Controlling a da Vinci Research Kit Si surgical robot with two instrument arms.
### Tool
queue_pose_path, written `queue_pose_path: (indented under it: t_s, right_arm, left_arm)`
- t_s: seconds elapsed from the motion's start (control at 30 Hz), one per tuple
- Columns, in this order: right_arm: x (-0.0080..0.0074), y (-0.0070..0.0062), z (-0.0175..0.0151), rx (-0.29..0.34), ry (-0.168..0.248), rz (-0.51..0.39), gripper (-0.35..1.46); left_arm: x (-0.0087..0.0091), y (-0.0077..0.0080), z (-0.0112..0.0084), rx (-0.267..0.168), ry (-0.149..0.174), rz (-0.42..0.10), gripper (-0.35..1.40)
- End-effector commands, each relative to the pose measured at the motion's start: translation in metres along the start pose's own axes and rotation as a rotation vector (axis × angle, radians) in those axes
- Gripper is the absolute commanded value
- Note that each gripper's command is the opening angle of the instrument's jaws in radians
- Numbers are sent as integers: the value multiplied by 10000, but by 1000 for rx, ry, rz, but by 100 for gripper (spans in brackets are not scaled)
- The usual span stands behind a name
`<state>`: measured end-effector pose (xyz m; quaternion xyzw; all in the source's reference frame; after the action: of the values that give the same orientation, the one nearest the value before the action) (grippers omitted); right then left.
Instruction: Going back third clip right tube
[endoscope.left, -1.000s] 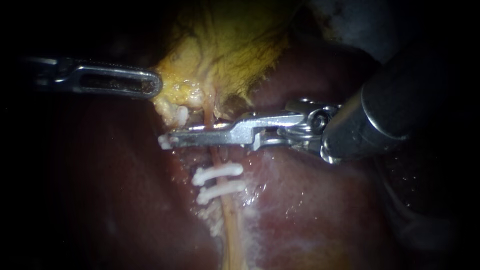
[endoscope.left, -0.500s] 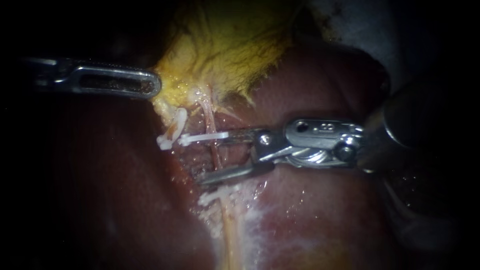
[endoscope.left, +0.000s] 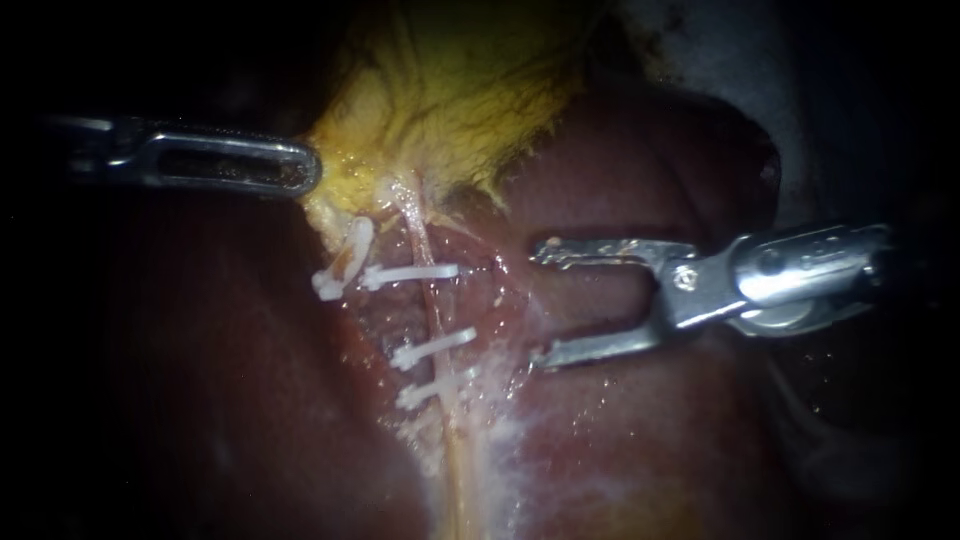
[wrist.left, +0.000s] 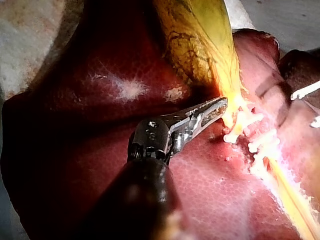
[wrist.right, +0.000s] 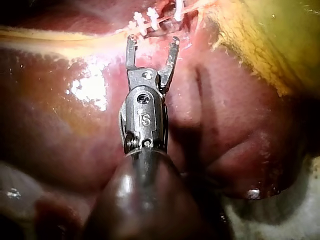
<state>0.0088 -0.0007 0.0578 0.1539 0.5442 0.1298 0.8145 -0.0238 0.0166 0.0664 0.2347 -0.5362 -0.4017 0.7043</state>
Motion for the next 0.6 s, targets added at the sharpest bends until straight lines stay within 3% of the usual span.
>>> queue_pose_path:
  t_s: [0.03, 0.33, 0.6]
  right_arm:
    - [3, -1, -6, 3, 0, -1, 60]
    - [9, -2, -25, 12, 1, -15, 60]
    - [6, -2, -33, 15, 1, -16, 61]
  left_arm:
    - [0, 0, 0, 0, 0, 0, -35]
    - [7, 3, 15, -8, -4, 4, -35]
    - [23, 11, 55, -3, -4, 13, -35]
